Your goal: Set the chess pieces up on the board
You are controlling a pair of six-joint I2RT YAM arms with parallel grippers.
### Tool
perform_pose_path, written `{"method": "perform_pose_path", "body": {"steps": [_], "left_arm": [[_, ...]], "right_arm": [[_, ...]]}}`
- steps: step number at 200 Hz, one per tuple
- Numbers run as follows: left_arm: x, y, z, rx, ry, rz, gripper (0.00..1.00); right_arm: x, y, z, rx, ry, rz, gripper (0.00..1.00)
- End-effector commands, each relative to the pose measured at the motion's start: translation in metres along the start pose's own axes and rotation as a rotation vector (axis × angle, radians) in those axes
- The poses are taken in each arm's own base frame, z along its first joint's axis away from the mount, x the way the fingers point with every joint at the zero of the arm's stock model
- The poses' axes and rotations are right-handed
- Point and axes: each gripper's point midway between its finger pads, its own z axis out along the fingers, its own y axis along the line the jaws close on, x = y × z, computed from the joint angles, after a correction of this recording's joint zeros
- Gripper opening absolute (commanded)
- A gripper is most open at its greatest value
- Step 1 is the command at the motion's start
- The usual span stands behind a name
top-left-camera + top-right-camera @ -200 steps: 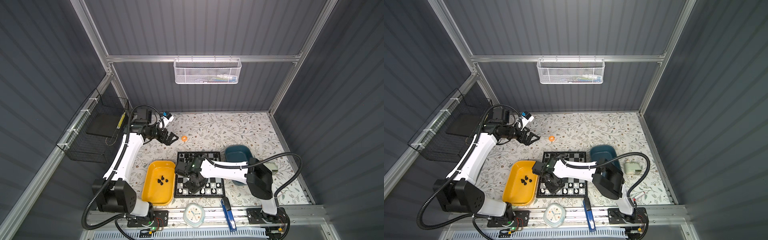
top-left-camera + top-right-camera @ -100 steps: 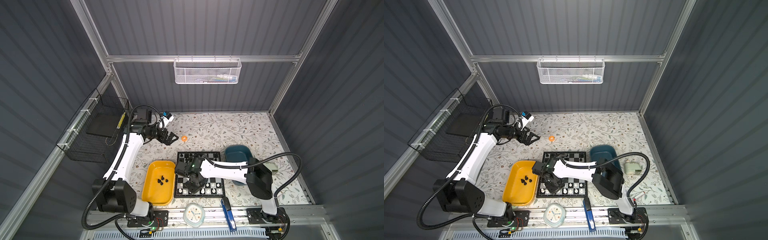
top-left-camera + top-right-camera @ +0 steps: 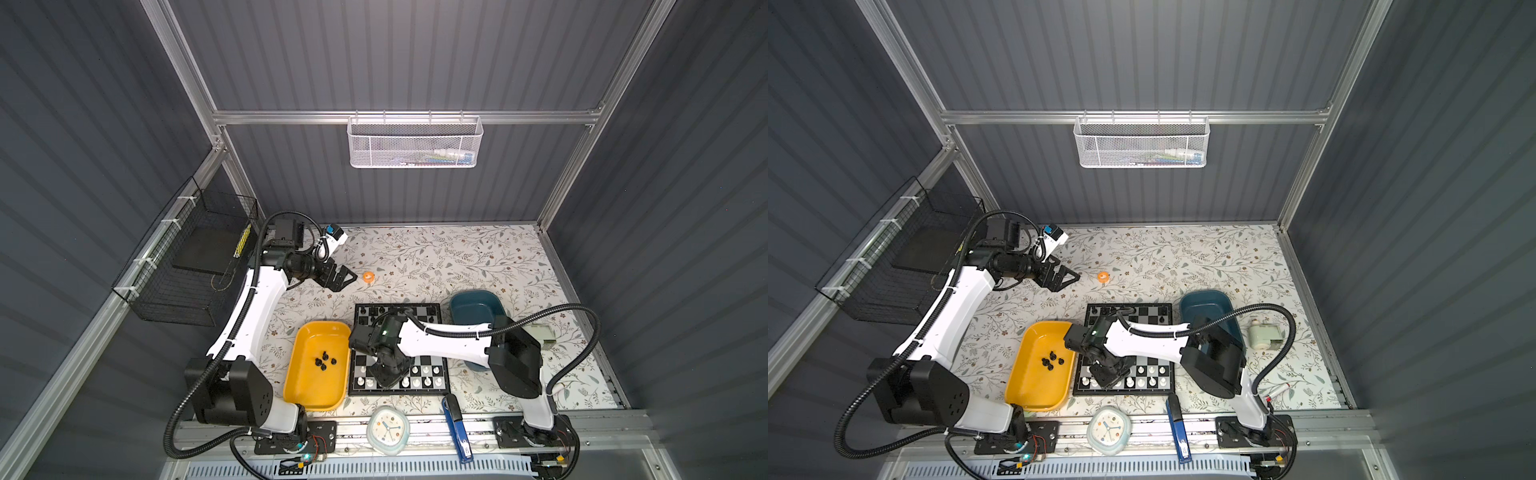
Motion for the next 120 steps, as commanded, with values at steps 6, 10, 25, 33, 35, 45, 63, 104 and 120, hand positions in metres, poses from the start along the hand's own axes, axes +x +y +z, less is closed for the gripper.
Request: {"method": "perform_pose_path", "body": {"steps": [6,10,25,33,35,45,63,104,120], "left_arm": [[-0.0026,-0.0045,-0.0081,0.002,-0.022,-0.009,0.99],[-0.0026,-0.0045,-0.0081,0.003,-0.022,-0.010,1.00],[-0.0026,-0.0044,-0.0085,0.002,-0.022,-0.010,1.00],[-0.0027,-0.0043,-0.0087,0.002,-0.023,-0.011,0.99],[-0.0026,-0.0043,-0.0085,0.003,-0.023,-0.011,1.00],[-0.0028,-0.0038,-0.0092,0.000,-0.024,-0.010,1.00],[-0.0025,-0.0033,-0.0093,-0.001,-0.024,-0.012,0.99],[-0.0021,-0.0028,-0.0081,0.001,-0.021,-0.013,0.99],[-0.0016,-0.0022,-0.0086,-0.003,-0.020,-0.014,1.00]], "right_arm": [[0.0043,0.0000,0.0016,0.012,0.020,-0.007,0.23],[0.0047,0.0006,0.0018,0.011,0.020,-0.009,0.23],[0.0047,0.0003,0.0011,0.011,0.015,-0.008,0.24],[0.0043,-0.0002,0.0012,0.012,0.014,-0.006,0.25],[0.0042,0.0001,0.0005,0.012,0.011,-0.007,0.24],[0.0037,-0.0001,0.0001,0.017,0.005,-0.010,0.25],[0.0025,0.0005,-0.0028,0.021,-0.010,-0.020,0.27],[0.0023,0.0000,-0.0053,0.034,-0.018,-0.028,0.29],[0.0020,-0.0001,-0.0072,0.037,-0.029,-0.031,0.29]]}}
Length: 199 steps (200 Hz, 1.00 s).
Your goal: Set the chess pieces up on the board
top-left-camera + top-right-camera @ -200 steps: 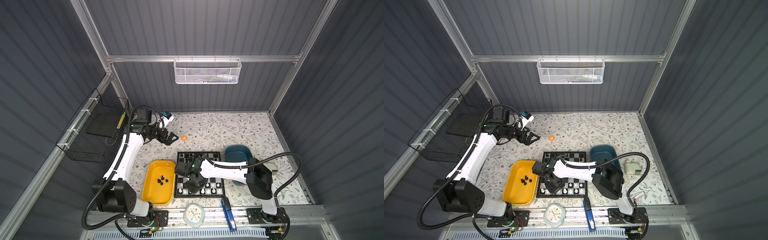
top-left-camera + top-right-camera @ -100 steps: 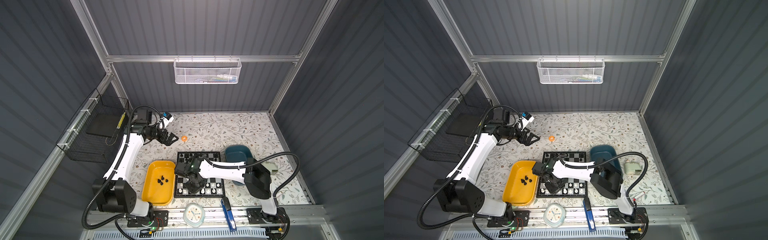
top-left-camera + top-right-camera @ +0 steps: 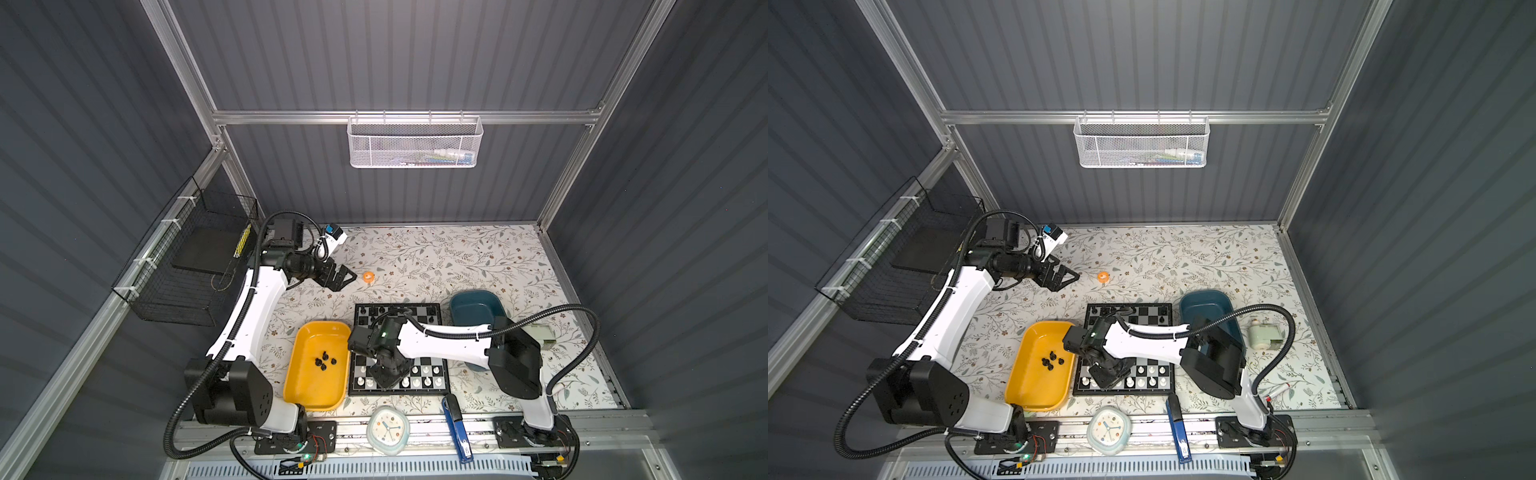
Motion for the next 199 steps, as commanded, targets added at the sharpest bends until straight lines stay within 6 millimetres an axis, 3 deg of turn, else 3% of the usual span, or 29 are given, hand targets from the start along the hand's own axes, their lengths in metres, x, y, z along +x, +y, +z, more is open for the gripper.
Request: {"method": "perform_pose_path", "body": {"steps": [1,150,171,199], "left_arm": [[-0.001,-0.004,-0.007,0.003,-0.015,-0.010,1.00],[-0.002,-0.003,-0.009,-0.003,-0.012,-0.010,1.00],[-0.001,-0.002,-0.010,-0.008,-0.012,-0.011,1.00],[-0.002,0.001,-0.012,-0.022,-0.012,-0.007,0.99]], "right_arm": [[0.001,-0.002,-0.008,0.021,-0.021,-0.017,0.30],[-0.004,-0.008,-0.037,0.054,-0.087,-0.038,0.33],[-0.002,-0.008,-0.048,0.049,-0.101,-0.046,0.33],[-0.003,-0.003,-0.078,0.020,-0.136,-0.073,0.33]]}}
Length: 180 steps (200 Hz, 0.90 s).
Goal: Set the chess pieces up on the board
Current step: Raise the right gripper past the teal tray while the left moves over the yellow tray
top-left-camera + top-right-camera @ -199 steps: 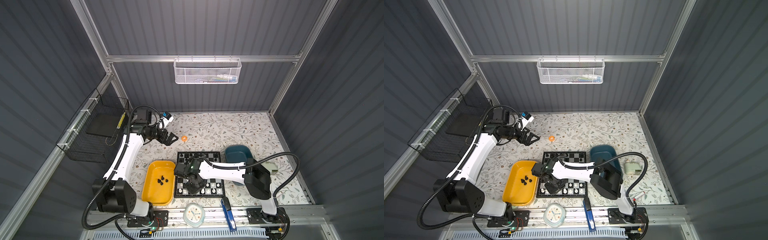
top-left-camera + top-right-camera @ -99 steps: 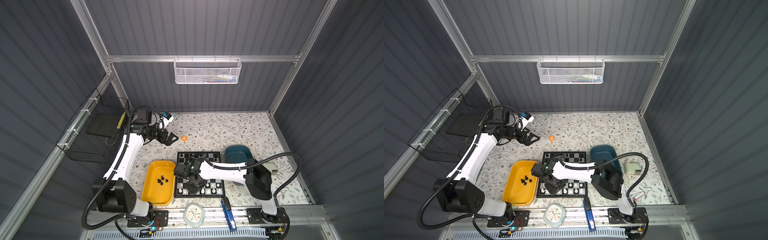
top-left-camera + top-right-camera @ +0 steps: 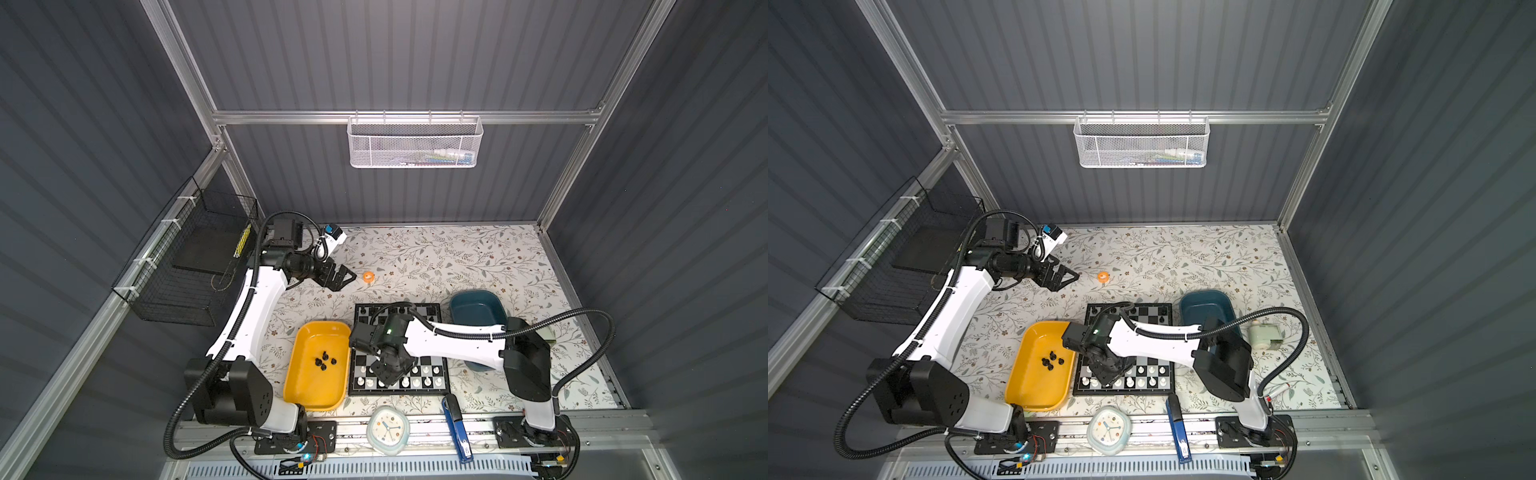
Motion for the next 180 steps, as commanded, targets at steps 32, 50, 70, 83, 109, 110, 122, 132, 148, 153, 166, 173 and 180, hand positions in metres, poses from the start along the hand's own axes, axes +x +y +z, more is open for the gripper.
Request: {"method": "perform_pose_path", "body": {"steps": [32,50,70,83,109,110,122,132,148,153,166,173,180], "left_arm": [[-0.001,0.007,-0.016,-0.066,0.005,0.012,1.00],[0.003,0.011,-0.018,-0.100,0.034,0.034,1.00],[0.008,0.015,-0.023,-0.133,0.069,0.060,0.99],[0.012,0.017,-0.026,-0.152,0.097,0.083,1.00],[0.028,0.020,-0.033,-0.188,0.178,0.138,1.00],[0.028,0.020,-0.033,-0.189,0.179,0.140,1.00],[0.045,0.014,-0.033,-0.159,0.253,0.142,1.00],[0.057,0.012,-0.033,-0.144,0.302,0.142,0.99],[0.075,0.007,-0.034,-0.122,0.366,0.145,0.99],[0.079,0.005,-0.035,-0.119,0.377,0.148,0.98],[0.088,0.001,-0.036,-0.109,0.399,0.145,0.98],[0.089,-0.001,-0.037,-0.106,0.402,0.144,0.97],[0.105,-0.005,-0.033,-0.078,0.440,0.123,0.97]], "right_arm": [[-0.011,0.003,-0.084,-0.053,-0.142,-0.072,0.33],[-0.024,-0.014,-0.106,-0.037,-0.193,-0.042,0.32],[-0.043,-0.046,-0.126,-0.039,-0.270,0.039,0.31],[-0.053,-0.072,-0.138,-0.048,-0.332,0.112,0.30],[-0.065,-0.125,-0.159,-0.044,-0.466,0.247,0.29],[-0.066,-0.127,-0.160,-0.043,-0.471,0.250,0.29],[-0.065,-0.149,-0.163,-0.040,-0.509,0.307,0.29],[-0.063,-0.167,-0.165,-0.038,-0.537,0.352,0.29],[-0.057,-0.193,-0.167,-0.017,-0.574,0.413,0.29],[-0.054,-0.200,-0.167,-0.014,-0.581,0.428,0.29],[-0.048,-0.215,-0.167,-0.010,-0.590,0.466,0.30],[-0.044,-0.221,-0.166,-0.010,-0.590,0.479,0.30],[-0.041,-0.227,-0.165,-0.006,-0.588,0.491,0.30]]}}
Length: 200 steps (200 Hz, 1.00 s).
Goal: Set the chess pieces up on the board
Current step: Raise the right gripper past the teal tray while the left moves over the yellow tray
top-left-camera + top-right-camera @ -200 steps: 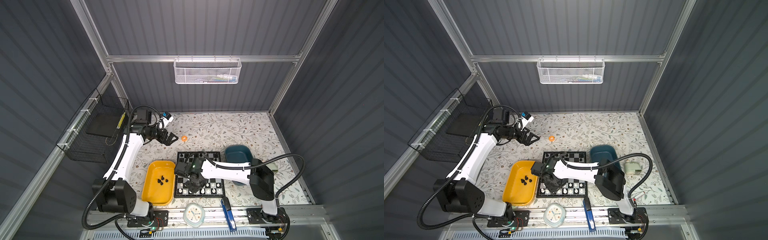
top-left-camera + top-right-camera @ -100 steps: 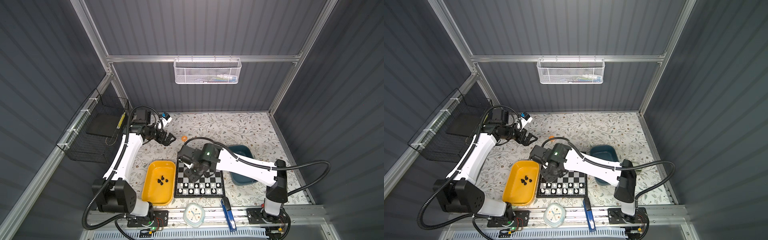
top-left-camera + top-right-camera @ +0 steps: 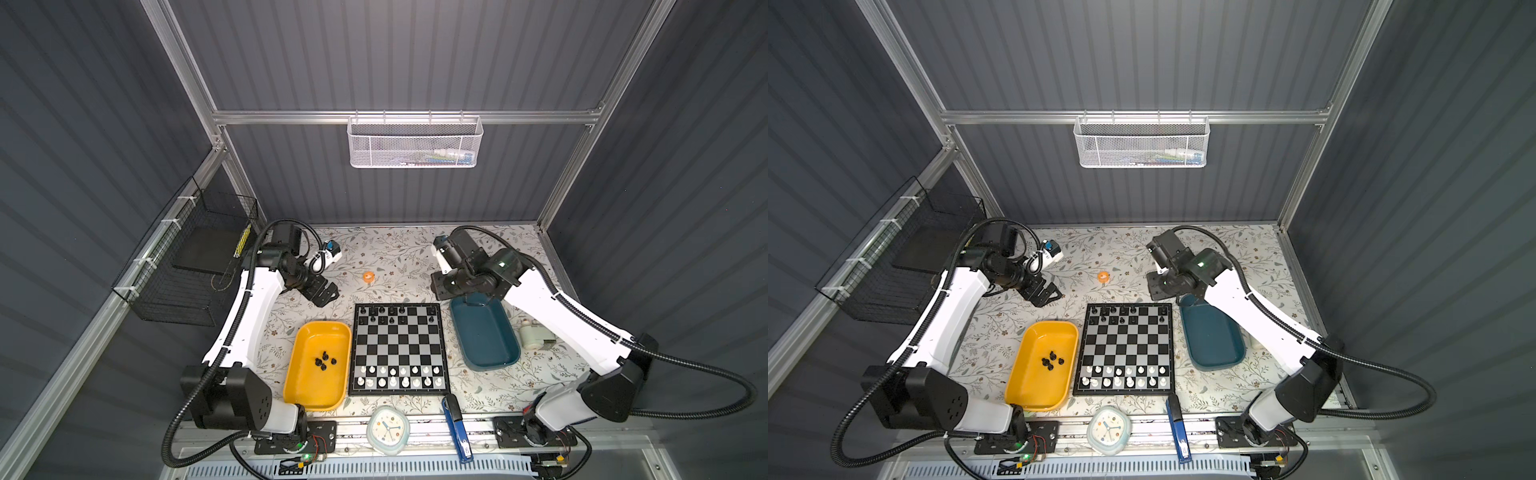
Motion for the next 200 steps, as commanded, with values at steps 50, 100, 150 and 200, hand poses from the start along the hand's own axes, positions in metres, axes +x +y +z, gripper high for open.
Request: {"method": "perform_pose_path", "body": {"steps": [50,100,150,200], "left_arm": [[0.066,-0.028,0.022,0.087,0.210,-0.061,0.91],[0.077,-0.030,0.031,0.071,0.225,-0.099,0.90],[0.073,-0.024,0.033,0.054,0.219,-0.099,0.89],[0.079,-0.026,0.046,0.088,0.239,-0.089,0.88]], "right_arm": [[-0.005,-0.053,-0.001,0.000,-0.076,0.114,0.30],[-0.011,-0.072,0.009,-0.029,-0.091,0.163,0.30],[-0.006,-0.084,0.019,-0.028,-0.085,0.194,0.30],[-0.005,-0.089,0.022,-0.022,-0.087,0.211,0.30]]}}
